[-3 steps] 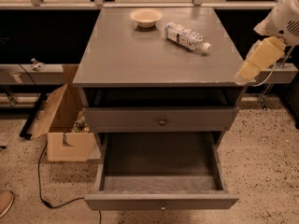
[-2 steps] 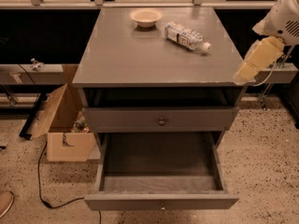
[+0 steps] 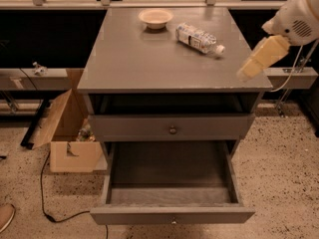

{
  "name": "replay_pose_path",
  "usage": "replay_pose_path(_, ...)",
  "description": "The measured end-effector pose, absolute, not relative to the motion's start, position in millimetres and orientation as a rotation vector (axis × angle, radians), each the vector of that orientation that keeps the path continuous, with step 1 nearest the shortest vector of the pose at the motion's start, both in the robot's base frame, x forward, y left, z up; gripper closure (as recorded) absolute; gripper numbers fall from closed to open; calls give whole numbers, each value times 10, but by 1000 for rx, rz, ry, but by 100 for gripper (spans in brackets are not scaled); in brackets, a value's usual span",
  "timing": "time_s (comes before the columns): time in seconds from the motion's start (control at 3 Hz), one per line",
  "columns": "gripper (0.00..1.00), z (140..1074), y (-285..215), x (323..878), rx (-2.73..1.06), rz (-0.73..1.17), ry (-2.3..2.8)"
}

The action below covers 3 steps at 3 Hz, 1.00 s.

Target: Place blue plastic bottle into middle drawer

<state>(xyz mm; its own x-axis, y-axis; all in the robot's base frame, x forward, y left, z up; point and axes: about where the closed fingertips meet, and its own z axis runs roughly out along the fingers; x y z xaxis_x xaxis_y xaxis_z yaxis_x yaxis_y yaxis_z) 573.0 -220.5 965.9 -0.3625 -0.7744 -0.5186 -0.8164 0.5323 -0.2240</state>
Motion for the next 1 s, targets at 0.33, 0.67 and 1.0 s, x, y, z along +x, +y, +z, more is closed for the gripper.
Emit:
replay_pose_path(0.33, 0, 9524, -2151, 6174, -1176, 137, 2179)
replay_pose_path(0.67, 0, 9319, -2060, 6741, -1055, 150, 2179)
replay_pose_path(1.0, 0, 9198, -2015, 7060, -995, 148, 2180)
